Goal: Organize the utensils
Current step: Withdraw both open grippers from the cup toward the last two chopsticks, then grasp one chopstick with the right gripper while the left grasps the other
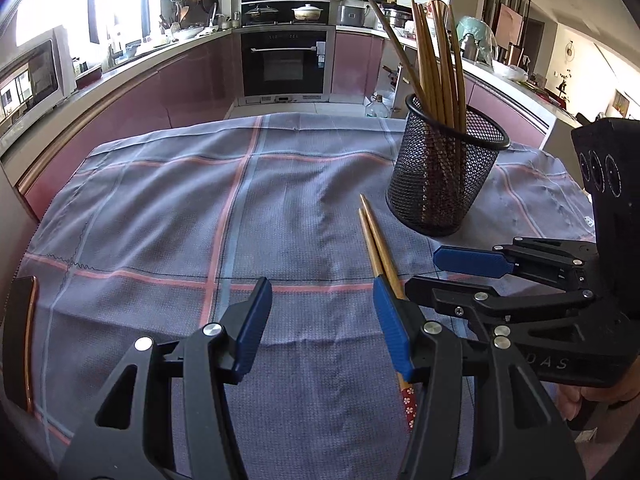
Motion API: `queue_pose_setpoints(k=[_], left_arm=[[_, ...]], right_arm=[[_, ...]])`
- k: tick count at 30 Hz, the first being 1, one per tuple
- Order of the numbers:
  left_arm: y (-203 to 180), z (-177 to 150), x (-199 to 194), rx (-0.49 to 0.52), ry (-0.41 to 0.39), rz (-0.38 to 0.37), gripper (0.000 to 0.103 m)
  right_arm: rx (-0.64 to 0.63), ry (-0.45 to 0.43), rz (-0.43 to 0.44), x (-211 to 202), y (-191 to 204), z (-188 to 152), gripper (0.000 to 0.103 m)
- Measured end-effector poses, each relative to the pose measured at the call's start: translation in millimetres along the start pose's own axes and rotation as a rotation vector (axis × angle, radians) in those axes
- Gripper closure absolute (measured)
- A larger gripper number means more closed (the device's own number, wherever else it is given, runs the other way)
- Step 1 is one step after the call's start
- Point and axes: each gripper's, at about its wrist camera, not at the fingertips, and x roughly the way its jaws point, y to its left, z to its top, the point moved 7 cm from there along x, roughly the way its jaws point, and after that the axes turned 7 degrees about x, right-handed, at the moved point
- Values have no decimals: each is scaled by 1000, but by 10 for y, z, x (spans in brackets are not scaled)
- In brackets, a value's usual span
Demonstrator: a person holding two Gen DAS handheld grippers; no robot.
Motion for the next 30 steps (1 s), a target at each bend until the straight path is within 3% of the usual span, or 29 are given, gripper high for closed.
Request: queue_pose_setpoints(k=[12,19,30], left_arm=[[42,-76,74,10,22,-9,51],[-55,-87,55,48,21,-53,51],[-261,-120,158,99,56,-106,51]], right_arm=[[-23,22,-39,119,8,7,66],[-42,38,-79,119,-33,-1,80],[-41,52,-74,97,-67,-17,82]])
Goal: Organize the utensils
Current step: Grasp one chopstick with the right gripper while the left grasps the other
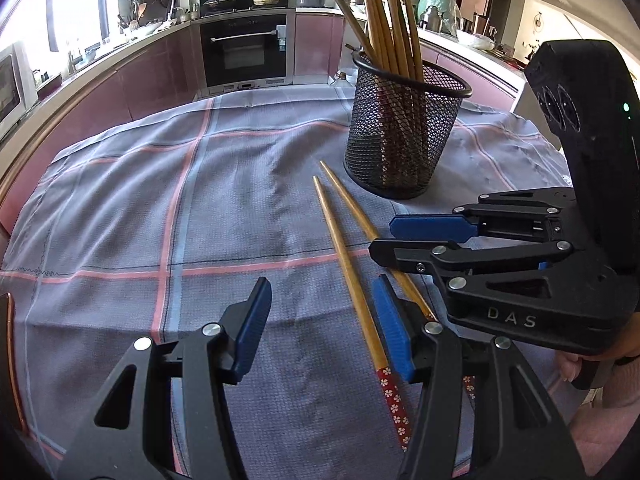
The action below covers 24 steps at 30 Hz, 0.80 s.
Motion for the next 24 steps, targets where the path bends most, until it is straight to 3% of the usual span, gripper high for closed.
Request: queue_pose_setpoints(k=[15,24], left_arm=[[3,-16,171,-1,41,0,60],[96,21,215,-20,48,18,80]], right_arm=[[-12,0,-18,29,-1,32,83],[-23,-5,-33,97,32,93,82]])
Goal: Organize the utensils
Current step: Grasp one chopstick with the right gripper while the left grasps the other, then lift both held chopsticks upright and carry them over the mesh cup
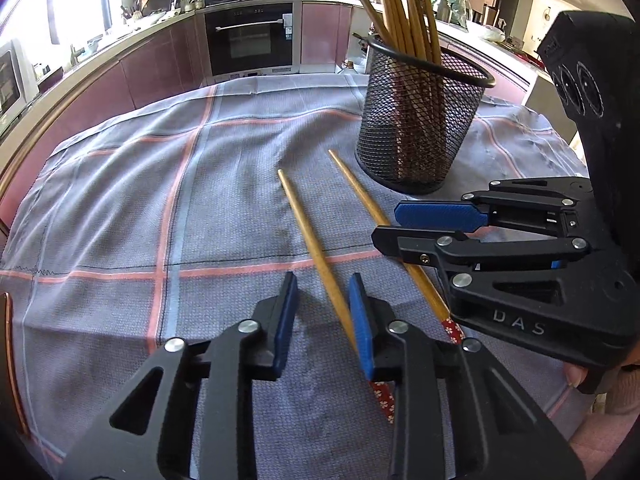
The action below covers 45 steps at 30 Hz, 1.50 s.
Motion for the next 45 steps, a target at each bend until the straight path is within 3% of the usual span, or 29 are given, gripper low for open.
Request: queue_pose_setpoints(k=[3,6,10,12,26,37,45], left_arm=[[43,6,3,-18,6,-10,84],[67,29,19,-27,8,-13,84],[100,41,39,-51,11,-29,84],[125,44,51,-65,14,-31,90],[138,40,-6,-98,5,-29,95],[203,145,-326,-135,-66,-97,95],[191,244,-548,-138,-116,-110,95]], right_arm=[[-9,-5,-8,19,10,12,83],[2,-4,-2,23,-13,24,92],[14,-5,11,11,-28,16,96],[17,-4,18,1,-28,11,98],[10,-40,44,-150,-2,26,98],[4,-115,122,-469,64,105,98],[5,-174,133,-689,58,214,98]])
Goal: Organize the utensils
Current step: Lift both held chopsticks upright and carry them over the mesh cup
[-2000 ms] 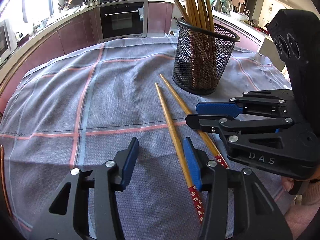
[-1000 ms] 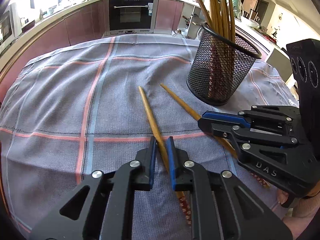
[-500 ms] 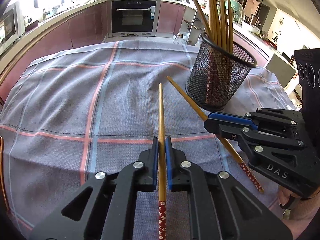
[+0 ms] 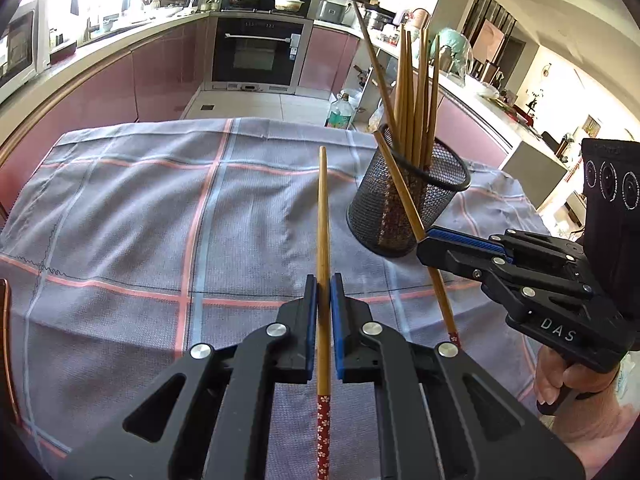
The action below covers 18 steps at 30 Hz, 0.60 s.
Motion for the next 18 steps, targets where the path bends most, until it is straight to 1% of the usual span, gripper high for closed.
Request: queue_pose_setpoints(k=[6,18], left_arm=[[-64,96,-137,15,-34,-10,95],[-150,164,-294,23,-77,-27,96]], right_arm=[[1,-29,8,-90,10,72,98],[-10,-79,6,-237,37,194,98]])
